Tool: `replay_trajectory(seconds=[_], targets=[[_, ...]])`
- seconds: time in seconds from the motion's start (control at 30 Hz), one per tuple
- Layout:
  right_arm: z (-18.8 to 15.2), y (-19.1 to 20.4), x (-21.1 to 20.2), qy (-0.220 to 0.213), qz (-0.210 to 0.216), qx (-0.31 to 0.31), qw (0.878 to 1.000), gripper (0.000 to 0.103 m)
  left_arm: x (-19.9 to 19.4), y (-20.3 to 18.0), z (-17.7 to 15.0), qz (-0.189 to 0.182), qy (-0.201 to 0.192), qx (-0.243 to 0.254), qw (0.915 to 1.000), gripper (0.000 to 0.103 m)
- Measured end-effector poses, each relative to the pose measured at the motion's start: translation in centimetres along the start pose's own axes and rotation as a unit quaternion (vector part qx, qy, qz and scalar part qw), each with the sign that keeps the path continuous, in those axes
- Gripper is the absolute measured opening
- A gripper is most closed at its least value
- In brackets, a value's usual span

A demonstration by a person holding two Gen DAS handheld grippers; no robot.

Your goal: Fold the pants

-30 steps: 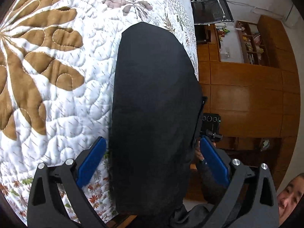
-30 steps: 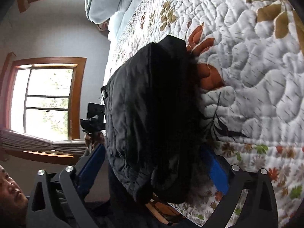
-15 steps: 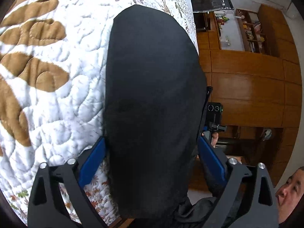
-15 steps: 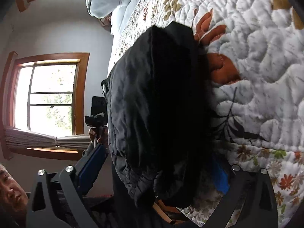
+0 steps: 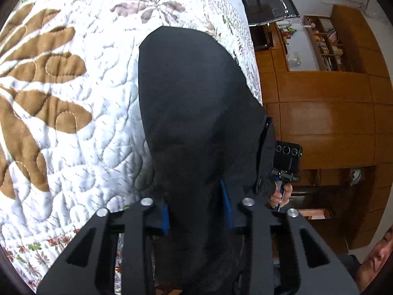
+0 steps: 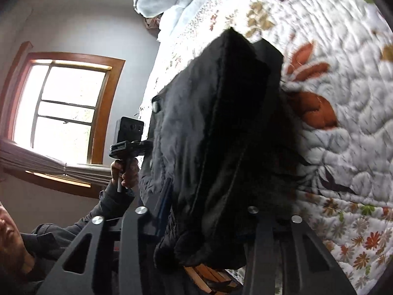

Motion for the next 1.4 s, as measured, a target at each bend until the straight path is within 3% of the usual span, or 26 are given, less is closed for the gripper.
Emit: replay_trajectory(seconds=[0.17, 0.37, 0.73, 0.93, 1.0, 1.07, 1.1, 1.13, 1.17, 1.2, 1.33, 1.4], targets=[[0.7, 1.8, 0.4, 0.001, 0.000, -0.019, 1.000, 0.036, -1.8, 0.4, 0.3, -0.006, -0.019, 0.004, 0.9998, 0.025], [4.2, 3.1, 2.8, 0.010, 0.001, -0.038, 0.999, 0.036, -5.5, 1.6, 2.9, 0.005, -0.047, 0.006, 0.9989, 0.025], [14.0, 5.9, 12.6, 0.043, -0.003, -0.059, 0.997, 0.036, -14.3, 8.1, 10.2, 0.066, -0.079, -0.010, 0.9947, 0.025], [16.3, 5.4, 15.3, 0.055, -0.003, -0.056, 0.997, 0.037, -16.4, 11.3, 12.0, 0.056, -0.086, -0.013, 0.9947, 0.026], [16.5, 4.7, 15.3, 0.053, -0.014, -0.053, 0.997, 0.042, -16.4, 11.8, 11.8, 0.049, -0.087, -0.010, 0.9949, 0.028], [16.3, 3.6, 15.5, 0.057, -0.031, -0.043, 0.997, 0.053, -16.3, 12.1, 11.4, 0.042, -0.091, -0.011, 0.9949, 0.036], [16.5, 3.2, 15.7, 0.052, -0.047, -0.042, 0.997, 0.067, -16.1, 12.3, 11.2, 0.042, -0.092, -0.012, 0.9948, 0.039], [16.6, 2.8, 15.5, 0.044, -0.068, -0.041, 0.996, 0.076, -16.0, 12.5, 10.9, 0.050, -0.098, -0.014, 0.9938, 0.052], [16.3, 2.6, 15.1, 0.036, -0.074, -0.039, 0.996, 0.075, -16.1, 12.8, 10.6, 0.060, -0.105, -0.016, 0.9925, 0.066], [16.1, 2.6, 14.6, 0.028, -0.077, -0.038, 0.996, 0.075, -16.3, 12.9, 10.5, 0.071, -0.111, -0.017, 0.9912, 0.070], [15.7, 4.0, 10.7, -0.026, -0.090, -0.042, 0.995, 0.076, -18.6, 11.7, 9.4, 0.123, -0.131, 0.005, 0.9837, 0.073], [14.7, 5.4, 9.2, -0.037, -0.071, -0.054, 0.995, 0.076, -19.5, 10.1, 8.3, 0.115, -0.135, 0.016, 0.9839, 0.074]])
Point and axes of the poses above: each gripper's, at about its wrist camera, not at the fingertips, and x roughly the way its jaws point, y to its left, z to its top, the point moved 6 cm from there along x, roughly the way its jaws point, and after that the axes turned 7 degrees about x, right-handed, at the moved point
